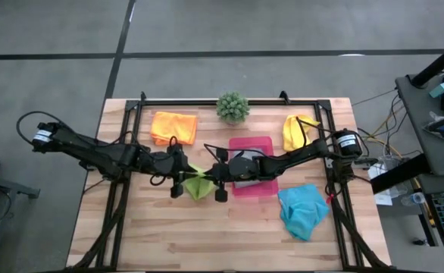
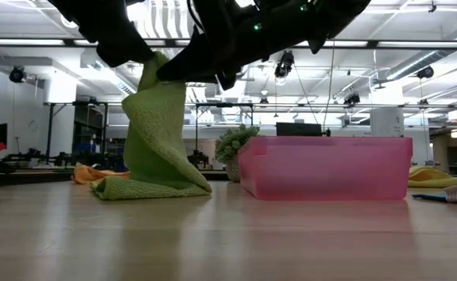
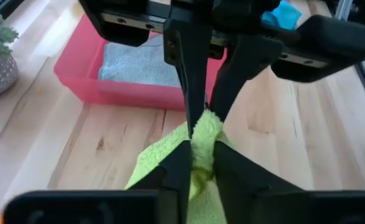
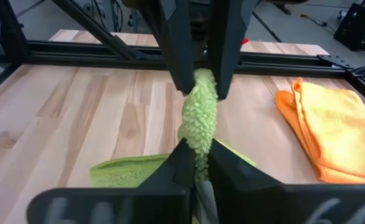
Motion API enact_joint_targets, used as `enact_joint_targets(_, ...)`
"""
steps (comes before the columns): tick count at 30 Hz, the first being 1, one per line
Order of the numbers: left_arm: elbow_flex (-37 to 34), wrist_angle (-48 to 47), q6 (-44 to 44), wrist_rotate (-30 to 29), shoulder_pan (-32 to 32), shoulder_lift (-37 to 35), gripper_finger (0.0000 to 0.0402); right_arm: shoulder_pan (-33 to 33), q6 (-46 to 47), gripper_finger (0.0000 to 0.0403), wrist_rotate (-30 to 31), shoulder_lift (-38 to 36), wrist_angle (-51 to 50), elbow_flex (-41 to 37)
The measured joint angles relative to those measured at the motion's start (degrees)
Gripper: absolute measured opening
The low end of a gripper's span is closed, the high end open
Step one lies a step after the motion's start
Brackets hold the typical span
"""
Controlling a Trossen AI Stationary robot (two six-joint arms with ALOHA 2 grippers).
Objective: Fold microfiber towels
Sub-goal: Fold the green towel
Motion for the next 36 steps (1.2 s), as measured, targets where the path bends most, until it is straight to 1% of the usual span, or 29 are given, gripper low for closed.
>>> enact_joint_targets(5,0.0,-2.9,4.0,0.1,0.0,-1.5,0.0104,0.0,-0.2,0.0010,0.0,-0.9,-0.2,-0.3)
enact_joint_targets(8,0.0,-6.5,5.0,0.3,0.0,-3.3,0.0112,0.0,-0.4,0.0010,0.0,-2.0,0.0,-1.1)
enact_joint_targets(12,-0.5,-10.1,4.9,0.3,0.0,-5.6,0.0113,0.0,-0.9,0.0010,0.1,-3.1,-0.2,-1.9)
enact_joint_targets(15,-2.2,-7.5,4.9,0.7,-0.1,-5.9,0.0113,0.0,-0.9,0.0009,0.2,-3.3,0.0,-1.9)
enact_joint_targets(18,-5.1,-1.8,5.7,2.1,-0.1,-5.2,0.0114,0.0,-0.7,0.0009,0.2,-3.3,0.0,-2.0)
enact_joint_targets(22,-9.5,5.6,6.3,2.0,-0.1,-3.5,0.0114,0.0,-0.6,0.0009,0.2,-3.3,0.0,-2.0)
enact_joint_targets(26,-12.8,13.5,6.9,-2.0,0.0,-2.3,0.0114,0.0,-0.1,0.0009,0.2,-3.3,0.0,-2.0)
enact_joint_targets(28,-13.3,13.6,6.9,-3.3,0.0,-2.0,0.0114,0.0,-0.1,0.0011,0.2,-3.3,0.0,-2.0)
enact_joint_targets(36,-13.0,14.1,10.1,-3.6,0.0,-2.2,0.0114,0.0,-0.1,0.0012,0.2,-3.3,0.0,-2.0)
